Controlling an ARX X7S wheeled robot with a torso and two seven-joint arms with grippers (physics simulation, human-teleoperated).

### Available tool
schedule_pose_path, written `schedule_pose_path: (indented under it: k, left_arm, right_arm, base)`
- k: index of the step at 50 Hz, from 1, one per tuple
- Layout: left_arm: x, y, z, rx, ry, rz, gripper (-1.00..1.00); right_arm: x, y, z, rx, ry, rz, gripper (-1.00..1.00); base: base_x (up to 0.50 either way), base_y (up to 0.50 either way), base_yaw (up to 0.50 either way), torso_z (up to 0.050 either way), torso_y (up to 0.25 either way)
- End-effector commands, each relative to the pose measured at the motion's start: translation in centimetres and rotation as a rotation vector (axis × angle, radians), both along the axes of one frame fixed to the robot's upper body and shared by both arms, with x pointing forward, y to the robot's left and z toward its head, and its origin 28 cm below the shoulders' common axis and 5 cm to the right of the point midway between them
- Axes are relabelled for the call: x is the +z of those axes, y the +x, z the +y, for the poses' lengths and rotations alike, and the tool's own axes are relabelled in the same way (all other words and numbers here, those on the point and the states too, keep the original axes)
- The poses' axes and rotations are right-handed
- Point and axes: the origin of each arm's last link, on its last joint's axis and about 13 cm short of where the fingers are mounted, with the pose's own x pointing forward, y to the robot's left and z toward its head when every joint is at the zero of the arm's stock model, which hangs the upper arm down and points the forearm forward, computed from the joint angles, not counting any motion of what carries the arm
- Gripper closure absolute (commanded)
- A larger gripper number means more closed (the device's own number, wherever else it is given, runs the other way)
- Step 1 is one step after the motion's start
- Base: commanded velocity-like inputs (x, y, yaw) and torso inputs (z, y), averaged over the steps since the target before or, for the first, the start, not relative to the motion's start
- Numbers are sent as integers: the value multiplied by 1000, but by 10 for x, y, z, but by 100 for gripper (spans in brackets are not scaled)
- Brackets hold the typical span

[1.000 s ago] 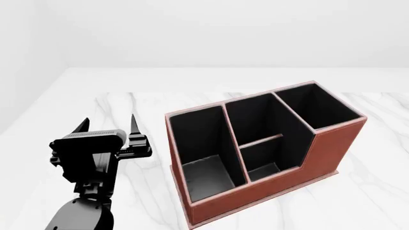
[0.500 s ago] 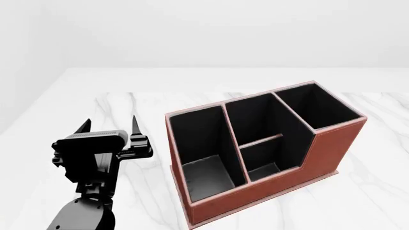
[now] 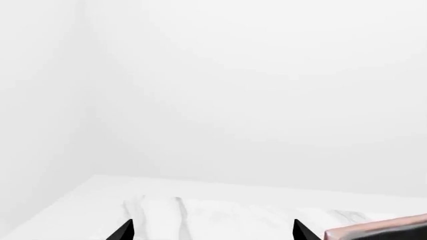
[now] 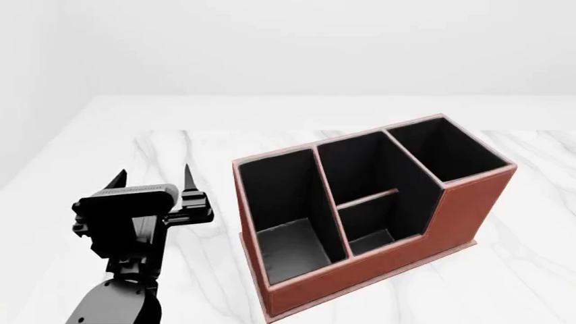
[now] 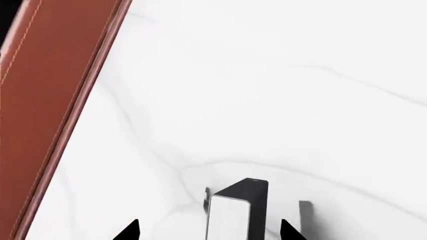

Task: Pick up the book and place it in the left compartment of the caddy.

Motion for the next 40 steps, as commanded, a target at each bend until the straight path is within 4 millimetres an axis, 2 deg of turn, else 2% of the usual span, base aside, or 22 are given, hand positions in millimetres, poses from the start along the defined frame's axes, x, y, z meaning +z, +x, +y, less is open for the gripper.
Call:
schedule_pose_path:
  k: [1,21,22,30,33,34,37,38,39,40]
  left_arm:
    - [-1,0,1,3,-2,2,-100]
    - [-1,0,3,13,-3,2,-100]
    - [0,0,3,13,-3,1,-100]
    - [0,0,3,13,-2,-1,-100]
    - [0,0,3,12,-2,0,-100]
    - [-1,0,2,11,-2,0,-100]
    - [-1,0,2,9,-2,2,-100]
    - [-1,0,2,8,-3,2,-100]
    - [-1,0,2,8,-3,2,-100]
    - [-1,0,2,9,-3,2,-100]
  right_arm:
    - [-18,5,1,21,31,33,-100]
    - [-39,6,-4,7,41,64,-100]
    - [-38,7,-3,22,27,61,100]
    - [-27,18,1,94,-42,-12,100]
    - [-24,22,2,136,-129,-51,100]
    - [-20,25,2,182,-209,-76,100]
    - [-13,30,1,204,-284,-111,100]
    - [-2,36,0,240,-440,-257,100]
    - [-2,36,0,240,-440,-257,100]
    - [11,41,-1,248,-575,-284,100]
  base:
    - [0,0,0,0,0]
    - [0,0,0,0,0]
    - [0,0,0,0,0]
    - [0,0,0,0,0]
    - [0,0,0,0,0]
    - [0,0,0,0,0]
    - [0,0,0,0,0]
    - [0,0,0,0,0]
    - [0,0,0,0,0]
    - [0,0,0,0,0]
